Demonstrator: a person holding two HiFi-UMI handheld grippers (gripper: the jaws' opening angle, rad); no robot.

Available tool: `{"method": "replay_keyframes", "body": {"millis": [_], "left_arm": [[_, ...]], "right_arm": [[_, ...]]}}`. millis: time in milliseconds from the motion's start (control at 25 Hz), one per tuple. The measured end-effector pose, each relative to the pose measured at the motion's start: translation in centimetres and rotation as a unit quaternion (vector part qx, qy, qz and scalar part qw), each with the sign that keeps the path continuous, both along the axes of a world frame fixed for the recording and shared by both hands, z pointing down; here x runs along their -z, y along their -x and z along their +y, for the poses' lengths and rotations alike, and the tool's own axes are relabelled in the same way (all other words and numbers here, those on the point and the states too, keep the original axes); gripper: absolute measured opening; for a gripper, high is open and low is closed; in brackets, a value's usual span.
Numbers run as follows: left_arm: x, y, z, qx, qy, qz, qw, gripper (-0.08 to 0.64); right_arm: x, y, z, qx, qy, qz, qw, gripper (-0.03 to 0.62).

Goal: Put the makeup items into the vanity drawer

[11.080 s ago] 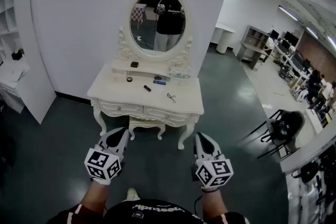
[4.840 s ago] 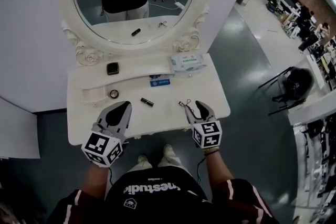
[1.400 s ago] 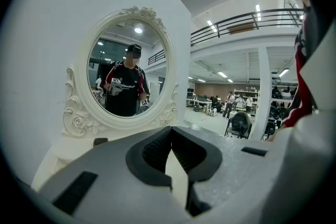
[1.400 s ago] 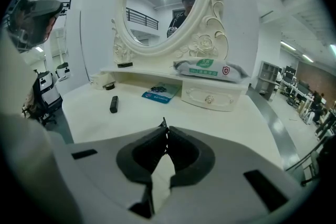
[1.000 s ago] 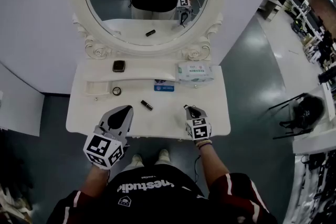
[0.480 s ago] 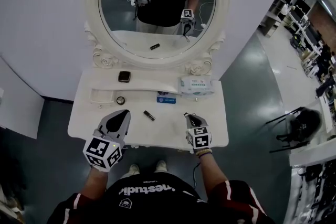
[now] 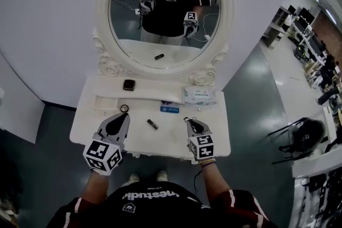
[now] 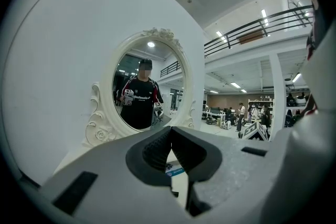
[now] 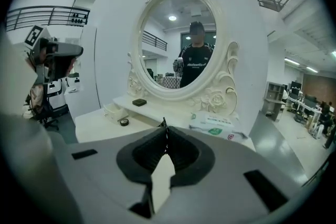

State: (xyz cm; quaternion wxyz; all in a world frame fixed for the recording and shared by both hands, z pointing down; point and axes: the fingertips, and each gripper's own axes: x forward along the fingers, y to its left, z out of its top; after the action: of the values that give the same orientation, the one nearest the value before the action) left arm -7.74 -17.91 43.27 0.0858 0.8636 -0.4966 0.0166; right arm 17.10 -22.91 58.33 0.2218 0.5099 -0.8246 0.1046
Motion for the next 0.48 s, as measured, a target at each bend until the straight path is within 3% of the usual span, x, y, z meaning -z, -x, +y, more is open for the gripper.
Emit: {"method": "replay_keyframes", "body": {"millis": [480], "left_arm": [[1.5, 2.7, -0.6, 0.038, -0.014, 0.014, 0.9991, 0.005]], "right_arm": [[9.7, 4.6, 0.7, 0.049, -0.079, -0.077, 0.993, 0.02]]}}
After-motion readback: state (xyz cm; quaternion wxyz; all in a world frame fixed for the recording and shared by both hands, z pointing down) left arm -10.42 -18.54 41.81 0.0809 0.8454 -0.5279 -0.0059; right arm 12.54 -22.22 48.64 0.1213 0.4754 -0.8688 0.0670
